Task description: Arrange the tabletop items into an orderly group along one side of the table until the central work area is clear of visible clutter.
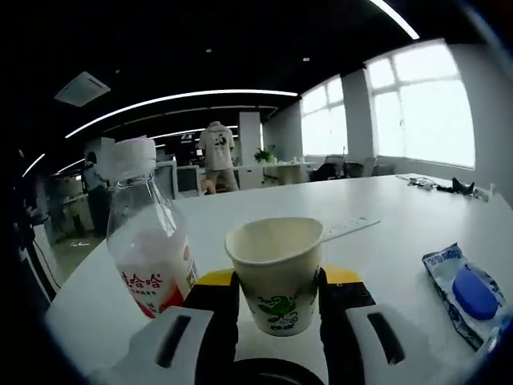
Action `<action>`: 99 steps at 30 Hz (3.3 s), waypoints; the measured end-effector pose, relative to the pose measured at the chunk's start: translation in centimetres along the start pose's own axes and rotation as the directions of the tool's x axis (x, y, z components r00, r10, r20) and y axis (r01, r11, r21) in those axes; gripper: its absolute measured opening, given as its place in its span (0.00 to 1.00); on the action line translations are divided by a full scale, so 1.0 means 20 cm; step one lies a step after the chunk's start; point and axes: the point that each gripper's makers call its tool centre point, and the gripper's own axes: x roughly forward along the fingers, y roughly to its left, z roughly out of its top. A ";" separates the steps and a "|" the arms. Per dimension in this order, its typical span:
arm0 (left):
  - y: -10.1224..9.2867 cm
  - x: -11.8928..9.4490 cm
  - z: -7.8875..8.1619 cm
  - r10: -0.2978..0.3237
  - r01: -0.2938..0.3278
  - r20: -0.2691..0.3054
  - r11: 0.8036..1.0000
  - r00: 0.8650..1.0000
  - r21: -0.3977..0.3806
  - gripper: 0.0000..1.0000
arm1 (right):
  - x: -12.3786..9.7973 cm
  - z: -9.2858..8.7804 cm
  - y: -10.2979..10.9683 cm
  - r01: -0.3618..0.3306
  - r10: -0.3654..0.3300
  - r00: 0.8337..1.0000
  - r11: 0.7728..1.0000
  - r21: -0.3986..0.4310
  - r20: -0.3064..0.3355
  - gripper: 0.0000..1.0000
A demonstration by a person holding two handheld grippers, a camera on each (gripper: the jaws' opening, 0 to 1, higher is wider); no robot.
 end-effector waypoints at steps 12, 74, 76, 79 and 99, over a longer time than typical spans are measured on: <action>0.01 0.02 -0.09 0.017 -0.017 -0.048 1.000 0.999 -0.002 0.37 | -0.01 0.05 -0.01 -0.004 0.003 0.999 1.000 0.012 0.033 1.00; -0.61 -0.62 0.02 -0.319 0.293 -0.199 0.944 0.927 -0.150 0.96 | -0.25 0.29 -0.03 -0.059 0.067 0.988 0.996 -0.065 0.136 1.00; -0.63 -0.62 0.03 -0.309 0.284 -0.198 0.948 0.930 -0.142 0.99 | -0.24 0.29 -0.04 -0.055 0.064 0.989 0.996 -0.069 0.136 1.00; -0.67 -0.64 0.03 -0.324 0.291 -0.198 0.940 0.925 -0.181 1.00 | -0.24 0.28 -0.08 -0.044 0.053 0.990 0.996 -0.073 0.132 1.00; -0.93 -0.79 -0.01 -0.419 0.398 -0.248 0.908 0.874 -0.131 0.86 | -0.17 0.36 -0.27 -0.035 0.053 0.991 0.988 -0.148 0.121 1.00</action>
